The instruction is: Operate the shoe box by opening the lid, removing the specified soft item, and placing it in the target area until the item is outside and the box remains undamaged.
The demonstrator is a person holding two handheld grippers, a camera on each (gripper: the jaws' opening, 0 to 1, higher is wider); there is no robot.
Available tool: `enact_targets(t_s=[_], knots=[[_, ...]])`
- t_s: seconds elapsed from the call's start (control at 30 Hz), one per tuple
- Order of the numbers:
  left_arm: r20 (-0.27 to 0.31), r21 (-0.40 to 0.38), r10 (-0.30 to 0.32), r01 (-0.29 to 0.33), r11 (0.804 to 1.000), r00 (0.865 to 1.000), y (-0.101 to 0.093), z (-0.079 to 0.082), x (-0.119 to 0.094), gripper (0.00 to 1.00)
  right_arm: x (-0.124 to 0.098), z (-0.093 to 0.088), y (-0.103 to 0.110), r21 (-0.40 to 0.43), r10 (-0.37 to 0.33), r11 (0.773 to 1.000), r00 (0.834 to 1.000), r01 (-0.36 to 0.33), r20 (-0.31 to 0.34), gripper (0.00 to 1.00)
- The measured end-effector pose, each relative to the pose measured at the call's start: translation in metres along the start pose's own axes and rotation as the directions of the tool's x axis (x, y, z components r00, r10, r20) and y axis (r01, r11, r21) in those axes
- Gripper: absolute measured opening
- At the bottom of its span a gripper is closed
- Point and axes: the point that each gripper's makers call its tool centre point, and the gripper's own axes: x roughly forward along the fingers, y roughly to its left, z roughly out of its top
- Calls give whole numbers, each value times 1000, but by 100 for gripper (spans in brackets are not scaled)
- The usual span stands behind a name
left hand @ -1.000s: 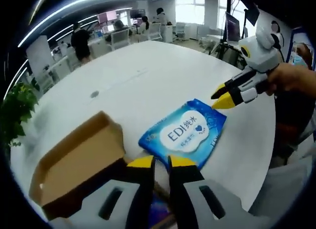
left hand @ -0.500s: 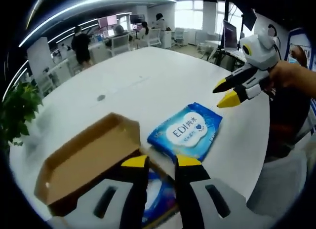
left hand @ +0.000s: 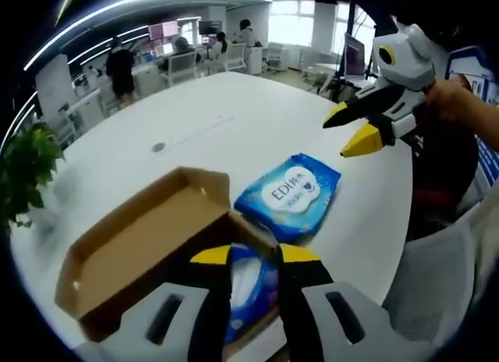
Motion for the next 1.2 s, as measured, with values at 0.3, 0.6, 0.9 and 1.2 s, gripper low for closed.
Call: enact_targets(t_s=[0.3,0.6,0.9,1.2], knots=[[13,18,-48,47,999,999,7,-15,-15,20,13,26,33,-84,70,994,997,-69,10,38],[-16,63,-92,93,994,996,13,-35,-17,20,40,34,76,-217,158,963,987,-162,-37,35],[-82,156,-133,145,977,988,21,-57,-15,21,65,28,95,-267,196,940,977,-211,-81,30],[-109,220,-171,191,957,979,26,-66,-11,20,90,25,104,-303,203,925,973,-229,-114,28]])
